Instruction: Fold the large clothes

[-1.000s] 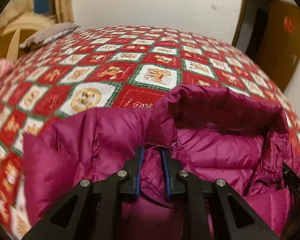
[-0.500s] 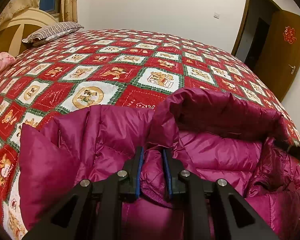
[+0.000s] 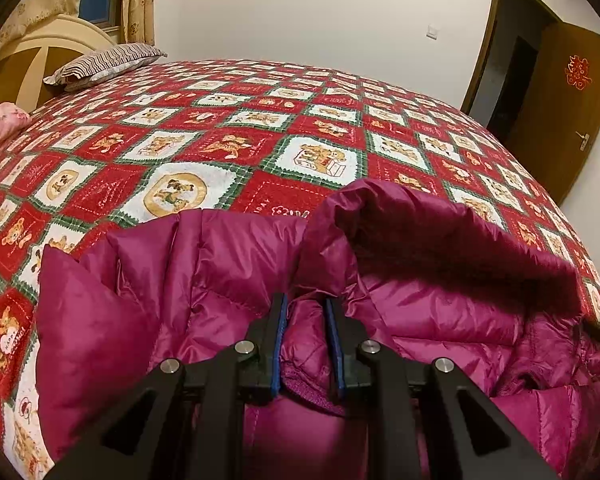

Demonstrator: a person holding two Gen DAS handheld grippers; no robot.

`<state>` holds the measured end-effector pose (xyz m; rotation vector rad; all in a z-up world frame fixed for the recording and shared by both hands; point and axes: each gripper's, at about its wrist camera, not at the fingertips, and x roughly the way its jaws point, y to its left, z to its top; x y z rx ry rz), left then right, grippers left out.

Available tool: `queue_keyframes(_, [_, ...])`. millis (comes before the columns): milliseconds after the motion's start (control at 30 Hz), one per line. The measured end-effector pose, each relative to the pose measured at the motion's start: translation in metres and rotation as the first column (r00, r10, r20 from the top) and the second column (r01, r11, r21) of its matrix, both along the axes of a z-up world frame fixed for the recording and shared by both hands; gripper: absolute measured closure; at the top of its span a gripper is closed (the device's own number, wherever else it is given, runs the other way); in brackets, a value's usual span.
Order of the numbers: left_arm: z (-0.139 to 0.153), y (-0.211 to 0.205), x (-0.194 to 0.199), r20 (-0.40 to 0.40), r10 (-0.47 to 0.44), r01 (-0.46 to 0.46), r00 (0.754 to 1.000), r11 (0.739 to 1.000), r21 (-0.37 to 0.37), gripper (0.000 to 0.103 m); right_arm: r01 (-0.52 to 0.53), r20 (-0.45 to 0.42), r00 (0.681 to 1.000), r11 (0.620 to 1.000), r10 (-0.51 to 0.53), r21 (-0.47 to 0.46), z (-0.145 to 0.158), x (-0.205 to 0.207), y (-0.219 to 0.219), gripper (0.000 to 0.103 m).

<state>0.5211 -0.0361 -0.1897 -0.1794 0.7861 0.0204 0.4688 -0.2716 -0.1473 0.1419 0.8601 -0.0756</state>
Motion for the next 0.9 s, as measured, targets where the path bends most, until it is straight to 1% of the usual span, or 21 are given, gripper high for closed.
queue_keyframes(33, [0.0, 0.0, 0.0, 0.001, 0.0, 0.0, 1.0, 1.0, 0.001, 0.082, 0.036, 0.056, 0.998, 0.999, -0.035, -0.013, 0.013, -0.004, -0.001, 0.08])
queue_keyframes(100, [0.0, 0.001, 0.0, 0.001, 0.0, 0.0, 1.0, 1.0, 0.0, 0.082, 0.075, 0.102, 0.992, 0.997, -0.072, -0.024, 0.028, 0.0, 0.002, 0.075])
queue_keyframes(167, [0.0, 0.0, 0.0, 0.0, 0.0, 0.0, 1.0, 1.0, 0.001, 0.082, 0.075, 0.097, 0.993, 0.997, -0.074, -0.008, 0.036, 0.016, 0.011, 0.075])
queue_keyframes(233, [0.0, 0.0, 0.0, 0.001, 0.0, 0.0, 1.0, 1.0, 0.002, 0.082, 0.059, 0.083, 0.995, 0.998, -0.06, 0.004, 0.036, 0.035, 0.023, 0.075])
queue_keyframes(333, [0.0, 0.0, 0.0, 0.0, 0.0, 0.0, 1.0, 1.0, 0.0, 0.082, 0.015, 0.028, 0.999, 1.0, -0.015, -0.003, 0.023, 0.057, 0.038, 0.075])
queue_keyframes(367, [0.0, 0.0, 0.0, 0.0, 0.0, 0.0, 1.0, 1.0, -0.001, 0.082, -0.019, -0.012, 1.0, 1.0, 0.019, -0.013, 0.012, 0.06, 0.044, 0.075])
queue_keyframes(433, [0.0, 0.0, 0.0, 0.0, -0.001, 0.001, 1.0, 1.0, 0.0, 0.082, -0.061, -0.072, 0.996, 0.998, 0.058, -0.031, -0.004, 0.057, 0.049, 0.075])
queue_keyframes(467, [0.0, 0.0, 0.0, -0.001, -0.002, 0.002, 1.0, 1.0, -0.001, 0.082, -0.078, -0.109, 0.991, 0.996, 0.073, -0.046, -0.018, 0.052, 0.048, 0.075])
queue_keyframes(500, [0.001, 0.0, 0.0, 0.0, -0.006, 0.006, 1.0, 1.0, -0.005, 0.082, -0.087, -0.126, 0.989, 0.995, 0.08, -0.051, -0.025, 0.049, 0.047, 0.077])
queue_keyframes(533, [0.001, 0.0, -0.001, 0.0, -0.011, 0.011, 1.0, 1.0, -0.01, 0.082, -0.102, -0.111, 0.989, 0.994, 0.097, -0.039, -0.033, 0.042, 0.044, 0.077])
queue_keyframes(600, [0.004, 0.005, -0.005, -0.004, -0.025, 0.025, 1.0, 0.999, -0.041, 0.081, -0.102, -0.05, 0.994, 0.995, 0.101, -0.023, -0.035, 0.031, 0.039, 0.077])
queue_keyframes(633, [0.006, 0.007, -0.006, -0.01, -0.033, 0.033, 0.999, 0.998, -0.056, 0.08, -0.102, -0.039, 0.994, 0.994, 0.101, -0.03, -0.036, 0.029, 0.039, 0.077])
queue_keyframes(700, [0.014, 0.016, -0.015, -0.028, -0.054, 0.052, 0.998, 0.995, -0.084, 0.08, -0.105, -0.036, 0.994, 0.991, 0.103, -0.08, -0.036, 0.028, 0.046, 0.077])
queue_keyframes(733, [0.02, 0.019, -0.021, -0.024, -0.065, 0.063, 0.998, 0.995, -0.081, 0.08, -0.108, -0.036, 0.994, 0.988, 0.105, -0.114, -0.037, 0.028, 0.051, 0.077])
queue_keyframes(833, [0.051, 0.021, -0.041, 0.057, -0.071, 0.07, 0.996, 0.997, 0.017, 0.078, -0.108, -0.029, 0.994, 0.982, 0.104, -0.157, -0.036, 0.029, 0.057, 0.077])
queue_keyframes(900, [0.078, 0.015, -0.039, 0.129, -0.094, 0.085, 0.987, 0.994, 0.074, 0.067, -0.105, -0.021, 0.994, 0.98, 0.103, -0.166, -0.036, 0.028, 0.059, 0.077])
